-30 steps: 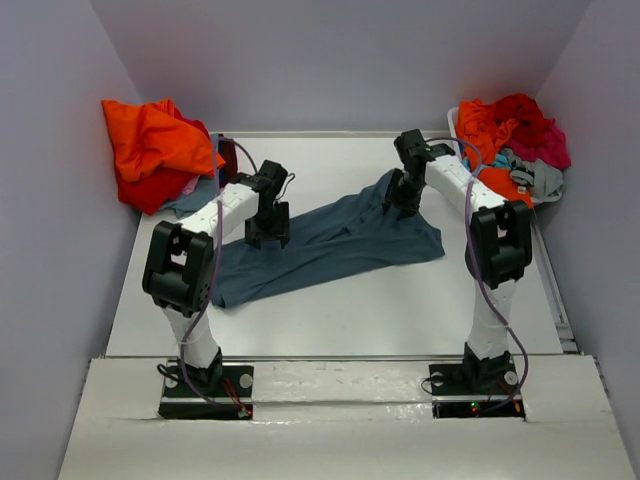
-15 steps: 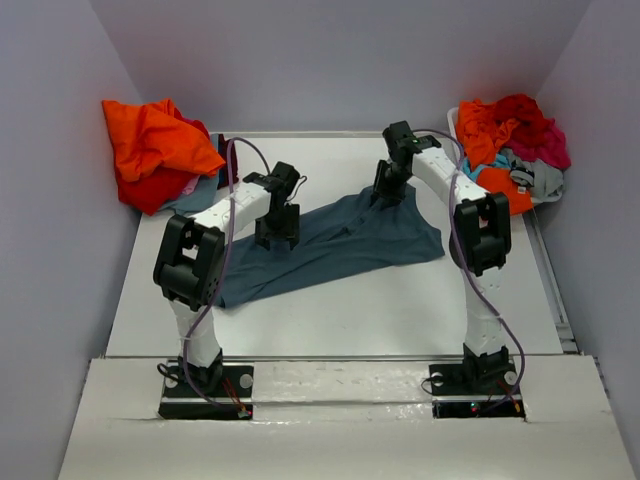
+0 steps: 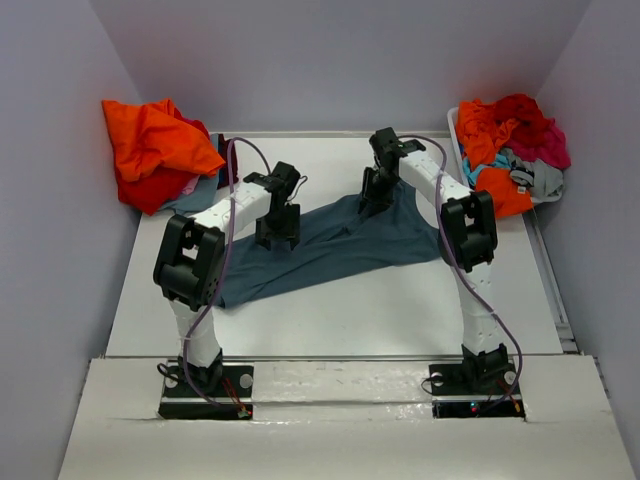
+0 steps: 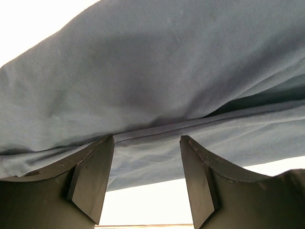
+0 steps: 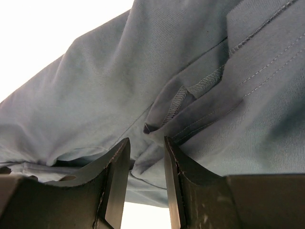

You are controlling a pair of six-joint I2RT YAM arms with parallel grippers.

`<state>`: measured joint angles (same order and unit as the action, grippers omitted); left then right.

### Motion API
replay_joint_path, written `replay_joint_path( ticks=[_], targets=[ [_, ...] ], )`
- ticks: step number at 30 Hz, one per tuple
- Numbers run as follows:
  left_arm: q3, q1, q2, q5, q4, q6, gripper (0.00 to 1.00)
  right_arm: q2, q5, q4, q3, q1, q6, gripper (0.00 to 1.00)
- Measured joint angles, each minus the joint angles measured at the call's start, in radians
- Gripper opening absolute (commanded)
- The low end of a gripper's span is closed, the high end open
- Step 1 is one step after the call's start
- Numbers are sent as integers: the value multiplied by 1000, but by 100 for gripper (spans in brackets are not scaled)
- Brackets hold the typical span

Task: Fold and stack the t-shirts
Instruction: Fold the tshirt

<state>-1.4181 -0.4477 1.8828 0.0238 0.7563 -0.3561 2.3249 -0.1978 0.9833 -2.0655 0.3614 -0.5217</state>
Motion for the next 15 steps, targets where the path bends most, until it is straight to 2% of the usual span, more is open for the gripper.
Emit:
replay_joint_path(
  ticks=[15],
  targets=[
    [0, -3, 0, -9, -4, 2, 69, -1, 5, -6, 76, 0, 6, 40]
  ],
)
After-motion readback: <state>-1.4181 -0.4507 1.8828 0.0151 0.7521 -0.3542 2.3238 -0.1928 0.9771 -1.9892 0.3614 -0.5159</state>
